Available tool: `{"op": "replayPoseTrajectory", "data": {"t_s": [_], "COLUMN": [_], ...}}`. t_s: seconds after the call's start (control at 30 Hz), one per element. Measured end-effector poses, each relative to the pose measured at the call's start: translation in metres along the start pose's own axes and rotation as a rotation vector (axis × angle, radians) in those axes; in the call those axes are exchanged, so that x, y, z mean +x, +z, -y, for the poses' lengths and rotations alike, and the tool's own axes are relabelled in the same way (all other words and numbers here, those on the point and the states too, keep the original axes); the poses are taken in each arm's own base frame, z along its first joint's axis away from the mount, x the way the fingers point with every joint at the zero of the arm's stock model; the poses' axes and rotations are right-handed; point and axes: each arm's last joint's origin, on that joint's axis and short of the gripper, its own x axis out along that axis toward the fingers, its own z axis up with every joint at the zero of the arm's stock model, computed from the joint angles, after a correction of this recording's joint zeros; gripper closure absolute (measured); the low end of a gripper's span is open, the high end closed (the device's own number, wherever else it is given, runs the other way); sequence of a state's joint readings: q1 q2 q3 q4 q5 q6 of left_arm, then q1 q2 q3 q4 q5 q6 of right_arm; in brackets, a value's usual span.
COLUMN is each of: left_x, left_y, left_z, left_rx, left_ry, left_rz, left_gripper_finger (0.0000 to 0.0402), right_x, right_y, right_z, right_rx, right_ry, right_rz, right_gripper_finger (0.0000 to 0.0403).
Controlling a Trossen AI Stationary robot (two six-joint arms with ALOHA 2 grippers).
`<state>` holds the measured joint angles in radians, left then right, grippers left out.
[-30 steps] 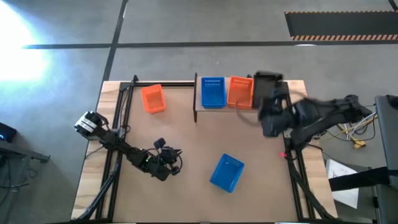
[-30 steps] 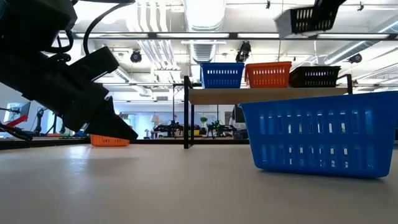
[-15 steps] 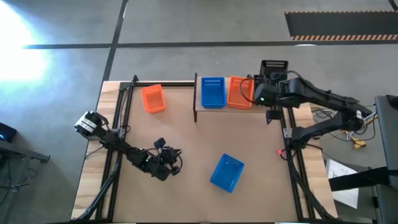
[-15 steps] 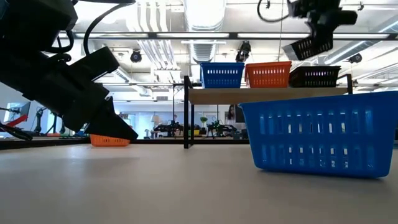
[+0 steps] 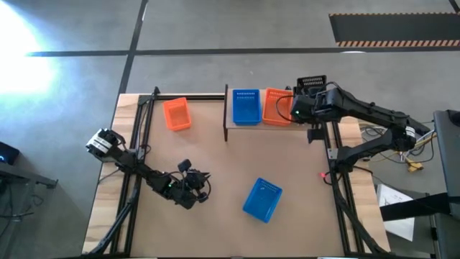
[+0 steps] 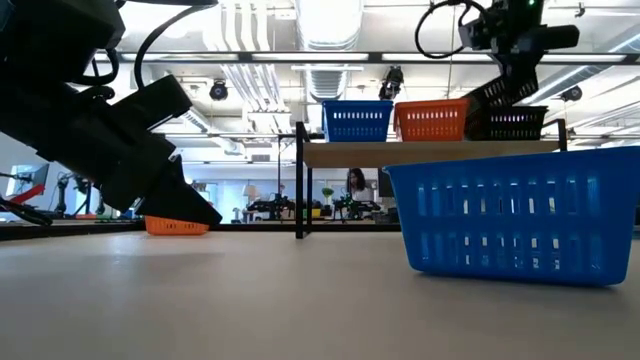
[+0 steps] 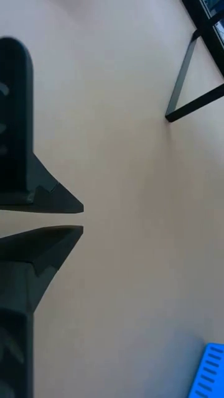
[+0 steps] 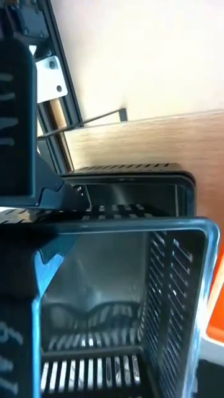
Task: Stack baskets on shelf by color
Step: Stack the black bin on top of the black bin on the shelf
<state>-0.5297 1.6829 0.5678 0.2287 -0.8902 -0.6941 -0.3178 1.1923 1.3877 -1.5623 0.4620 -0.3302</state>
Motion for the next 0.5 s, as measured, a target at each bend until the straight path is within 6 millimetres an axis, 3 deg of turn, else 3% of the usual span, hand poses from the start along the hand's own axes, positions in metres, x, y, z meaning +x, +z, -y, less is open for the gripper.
{"op": "replayPoseTrajectory", "data": {"t_s": [0.5], "left_x": [0.0000], "left_y": [0.0008], "left_z": [0.0006], "left_rx": [-0.005], "left_ry": [-0.002], "left_rz": [0.003], "left_gripper_finger": [0.0375], "right_x": [-0.0002], "right_y": [-0.0037], "right_z": [0.0023], "right_rx": [0.044], "right_ry": [-0.116], "right_rz": [-0.035], "right_gripper_finger": [0.0277]}}
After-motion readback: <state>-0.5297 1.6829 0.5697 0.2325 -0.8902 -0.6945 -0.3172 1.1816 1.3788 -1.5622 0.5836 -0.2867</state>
